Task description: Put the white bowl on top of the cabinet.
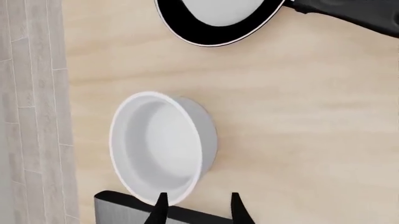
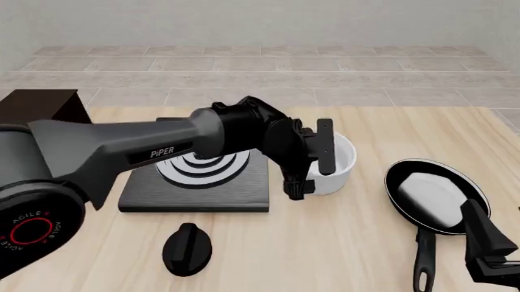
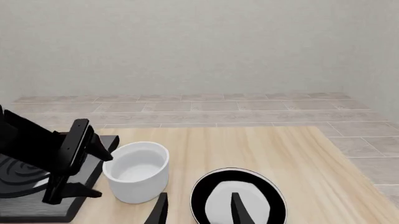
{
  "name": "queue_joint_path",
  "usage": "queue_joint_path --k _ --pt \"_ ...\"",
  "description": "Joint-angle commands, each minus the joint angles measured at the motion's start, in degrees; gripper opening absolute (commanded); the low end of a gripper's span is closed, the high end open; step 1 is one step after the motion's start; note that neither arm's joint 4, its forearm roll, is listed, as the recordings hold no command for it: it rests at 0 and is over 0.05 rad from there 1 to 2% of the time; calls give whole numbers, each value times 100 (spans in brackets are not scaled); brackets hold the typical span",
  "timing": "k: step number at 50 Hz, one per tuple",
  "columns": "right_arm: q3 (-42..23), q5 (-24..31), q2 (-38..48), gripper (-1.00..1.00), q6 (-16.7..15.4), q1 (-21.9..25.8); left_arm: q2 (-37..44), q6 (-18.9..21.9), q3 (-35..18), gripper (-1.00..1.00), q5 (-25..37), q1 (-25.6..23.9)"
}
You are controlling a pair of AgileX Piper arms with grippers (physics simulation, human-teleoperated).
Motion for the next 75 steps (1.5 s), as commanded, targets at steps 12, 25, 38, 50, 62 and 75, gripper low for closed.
queue_joint_path --k 12,25,38,50,62,75 --pt "17 -89 68 100 -8 2 448 -43 -298 100 58 -79" --pt "14 -78 66 100 -1 2 575 281 -345 100 -33 75" --pt "7 -88 86 100 6 2 807 355 -327 100 -104 70" --pt "12 -113 99 100 -6 5 1140 -157 -918 100 360 -300" --pt "8 -92 89 100 5 5 1367 -100 -1124 100 386 -43" --pt "15 -117 102 100 -2 7 1606 -248 -1392 100 577 138"
